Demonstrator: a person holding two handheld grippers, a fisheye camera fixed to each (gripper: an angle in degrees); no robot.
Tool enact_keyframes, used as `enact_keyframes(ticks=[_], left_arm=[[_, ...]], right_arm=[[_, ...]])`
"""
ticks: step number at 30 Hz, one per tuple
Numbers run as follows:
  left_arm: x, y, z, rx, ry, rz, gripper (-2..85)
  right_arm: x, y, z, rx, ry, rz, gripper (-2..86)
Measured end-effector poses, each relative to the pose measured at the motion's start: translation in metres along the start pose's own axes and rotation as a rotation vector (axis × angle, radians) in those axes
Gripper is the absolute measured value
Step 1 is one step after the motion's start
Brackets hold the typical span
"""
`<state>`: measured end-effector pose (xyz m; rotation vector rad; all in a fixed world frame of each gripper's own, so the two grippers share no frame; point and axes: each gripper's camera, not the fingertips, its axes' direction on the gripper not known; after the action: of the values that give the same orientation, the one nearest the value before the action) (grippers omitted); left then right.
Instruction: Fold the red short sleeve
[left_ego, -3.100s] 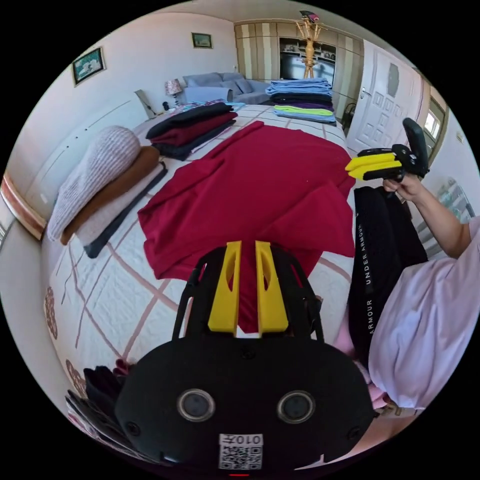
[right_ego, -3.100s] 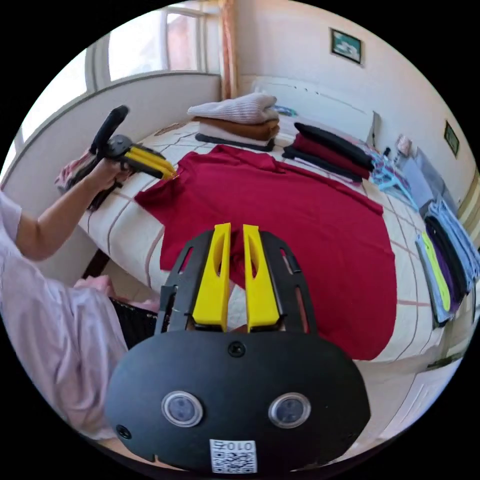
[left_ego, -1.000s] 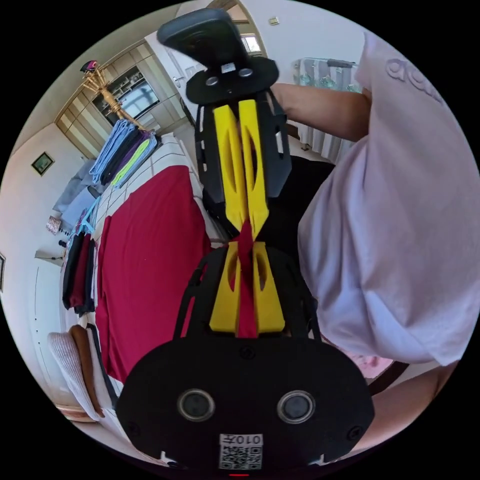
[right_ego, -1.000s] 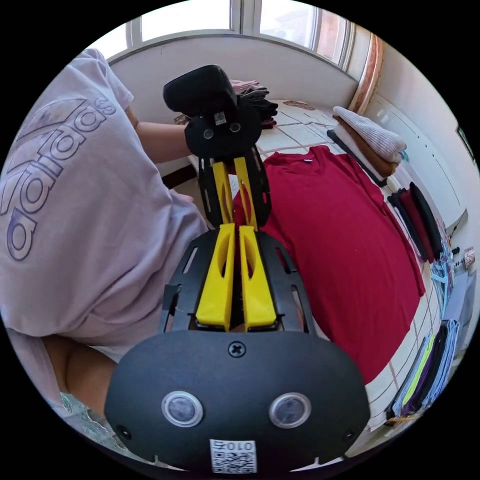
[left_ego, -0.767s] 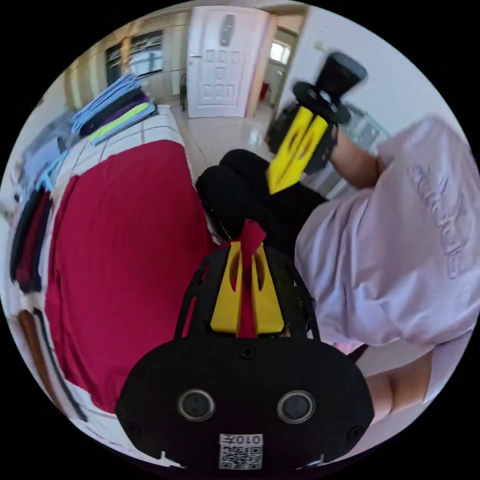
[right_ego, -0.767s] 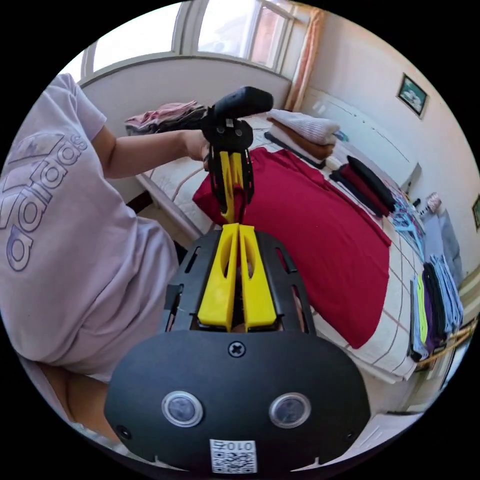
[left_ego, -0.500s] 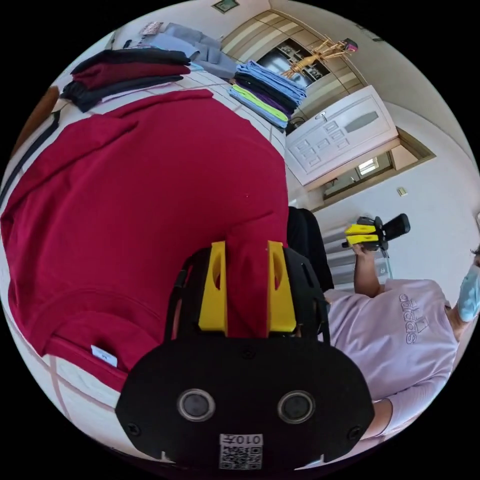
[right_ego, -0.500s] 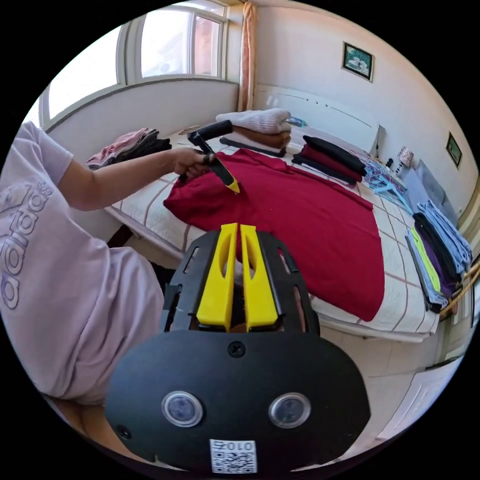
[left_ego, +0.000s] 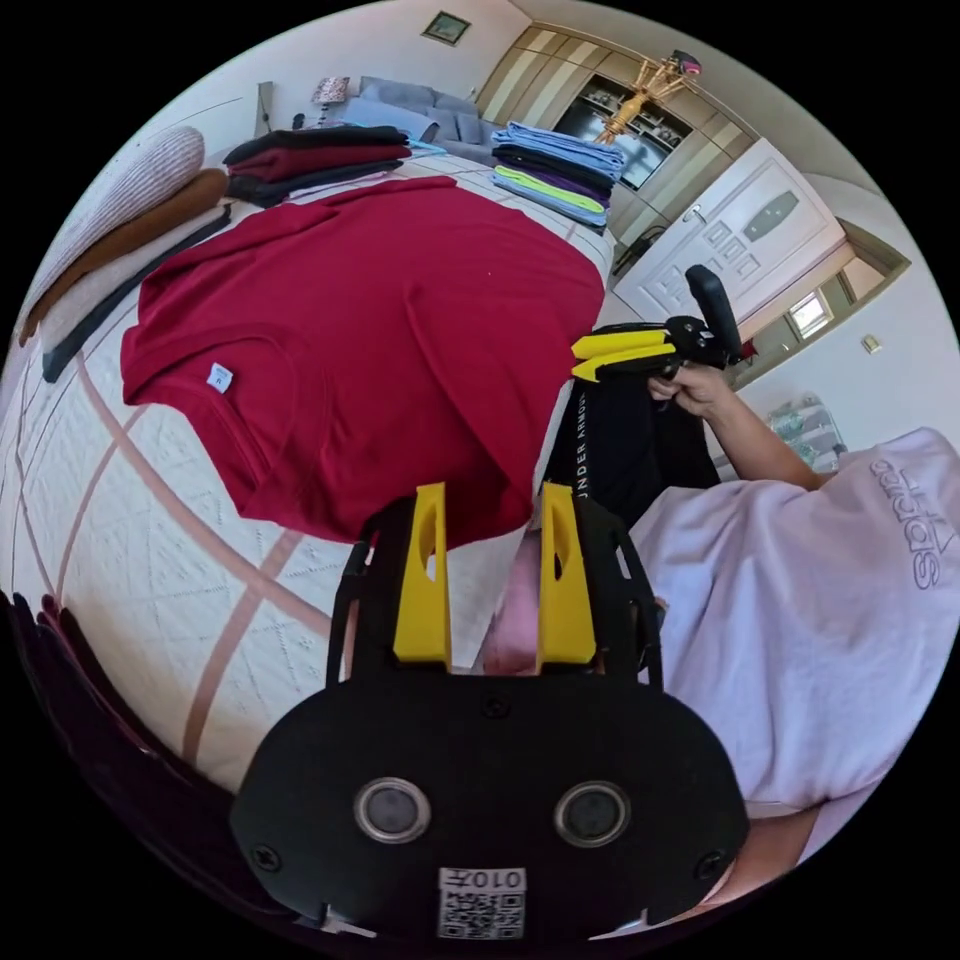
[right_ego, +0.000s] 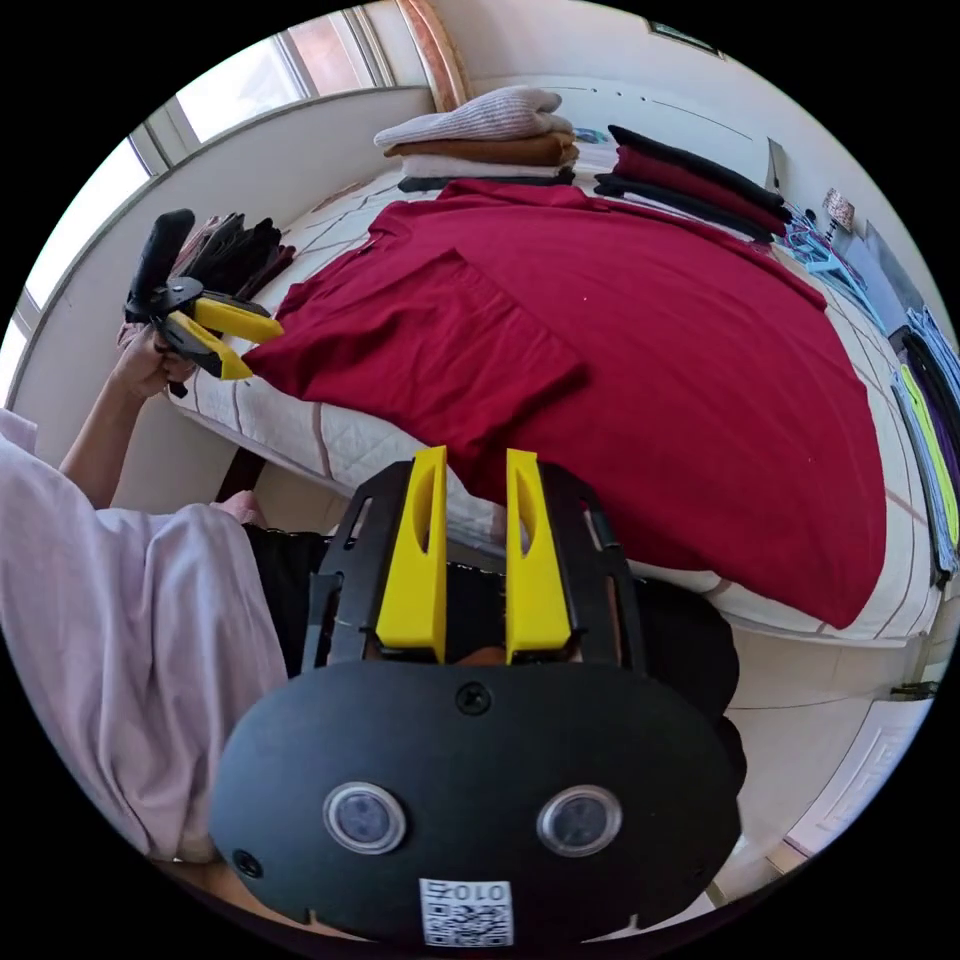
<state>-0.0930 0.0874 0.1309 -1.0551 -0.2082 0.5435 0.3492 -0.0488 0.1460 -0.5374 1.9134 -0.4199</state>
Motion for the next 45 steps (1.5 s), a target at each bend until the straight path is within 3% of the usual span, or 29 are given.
enact_keyframes(ticks=[4,12,19,25,28,32,35,37,42,45], left_arm=[[0.006,-0.006,0.008,-0.015,0.03,0.088,5.4],[-0.027,0.012,0.018,-0.03,0.17,-0.06,2.4],[-0.012,0.025,0.014,-0.041,0.045,-0.023,5.1],[-0.013,0.039,-0.047,0.141,-0.179,-0.098,7.5],[-0.031,0.011,-0.059,0.252,-0.308,-0.094,8.5],[-0.059,-0.043,-0.063,0.389,-0.427,-0.033,9.6],[-0.09,-0.086,-0.058,0.426,-0.493,-0.048,10.0],[-0.113,-0.117,-0.053,0.399,-0.497,-0.061,10.3],[-0.17,-0.196,-0.024,0.257,-0.478,-0.048,10.8],[-0.193,-0.233,0.0,0.173,-0.492,-0.028,11.1]], right_arm=[[-0.001,-0.001,-0.007,-0.006,-0.009,-0.038,3.5],[0.02,0.01,-0.018,-0.023,-0.128,-0.048,2.2],[0.021,0.016,-0.021,-0.044,-0.038,-0.047,6.1],[0.004,0.034,-0.084,0.204,0.038,-0.037,6.6],[-0.013,0.014,-0.083,0.266,-0.042,-0.126,6.4],[-0.022,-0.018,-0.047,0.185,-0.132,-0.2,6.1],[-0.016,-0.028,-0.015,0.118,-0.087,-0.169,5.8],[-0.011,-0.03,0.003,0.039,-0.079,-0.165,5.5],[-0.003,0.001,-0.064,0.236,-0.059,-0.135,5.1],[0.004,0.023,-0.085,0.244,0.007,-0.103,5.1]])
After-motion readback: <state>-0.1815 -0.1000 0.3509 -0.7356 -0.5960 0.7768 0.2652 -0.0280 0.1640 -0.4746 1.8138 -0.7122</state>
